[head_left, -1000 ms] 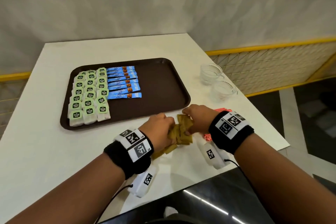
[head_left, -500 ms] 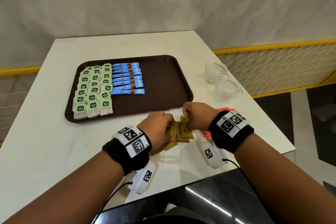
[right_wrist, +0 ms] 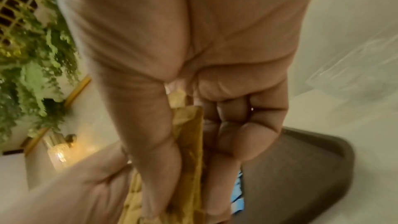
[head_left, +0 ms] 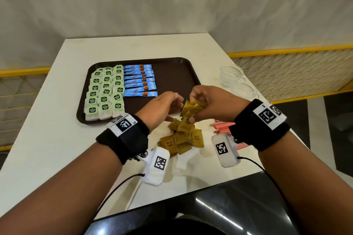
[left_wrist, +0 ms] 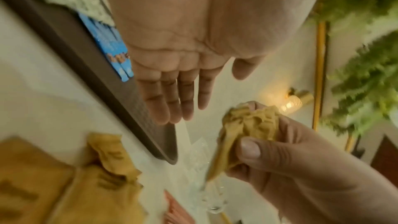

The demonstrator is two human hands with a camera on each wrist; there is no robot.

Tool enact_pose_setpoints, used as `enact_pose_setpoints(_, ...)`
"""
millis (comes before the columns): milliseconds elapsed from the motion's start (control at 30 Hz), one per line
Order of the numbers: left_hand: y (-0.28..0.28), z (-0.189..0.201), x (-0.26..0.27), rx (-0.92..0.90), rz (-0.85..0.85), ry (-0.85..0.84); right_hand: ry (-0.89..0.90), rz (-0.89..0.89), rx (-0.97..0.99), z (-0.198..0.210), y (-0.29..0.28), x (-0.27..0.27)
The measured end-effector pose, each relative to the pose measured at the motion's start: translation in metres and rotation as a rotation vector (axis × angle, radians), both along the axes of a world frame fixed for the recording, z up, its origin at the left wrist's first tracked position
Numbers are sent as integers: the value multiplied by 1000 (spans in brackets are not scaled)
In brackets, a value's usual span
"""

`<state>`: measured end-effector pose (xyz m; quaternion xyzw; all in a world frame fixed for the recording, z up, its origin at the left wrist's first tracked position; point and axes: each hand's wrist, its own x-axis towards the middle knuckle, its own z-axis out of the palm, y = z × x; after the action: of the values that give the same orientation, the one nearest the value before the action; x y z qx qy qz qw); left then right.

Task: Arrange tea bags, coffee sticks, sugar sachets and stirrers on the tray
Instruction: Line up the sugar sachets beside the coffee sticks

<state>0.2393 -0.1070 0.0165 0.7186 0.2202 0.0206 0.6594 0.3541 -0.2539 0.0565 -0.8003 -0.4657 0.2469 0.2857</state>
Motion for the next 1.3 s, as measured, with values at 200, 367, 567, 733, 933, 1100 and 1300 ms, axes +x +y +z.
enact_pose_setpoints(200, 3, 16, -13, -501, -59, -69, 28, 12, 99, 13, 29, -21)
enact_pose_setpoints(367, 20, 21, -19, -515, -41, -137, -16, -35, 189, 6, 53, -23)
enact_pose_setpoints(567, 40, 10, -2, -473, 121, -185, -13, -194, 242, -7, 79, -3)
enact_pose_setpoints(733, 62, 6, 27, -385, 268, -252, 231, -266, 193, -17, 99, 25)
enact_pose_setpoints(933, 88, 4, 66, -258, 432, -295, 450, -275, 278, -24, 135, 61)
enact_pose_setpoints(1100, 113, -1, 93, -359, 539, -310, 576, -277, 261, -36, 171, 91)
enact_pose_setpoints(1300, 148, -7, 111, -439, 640, -236, 724, -353, 284, -41, 206, 131)
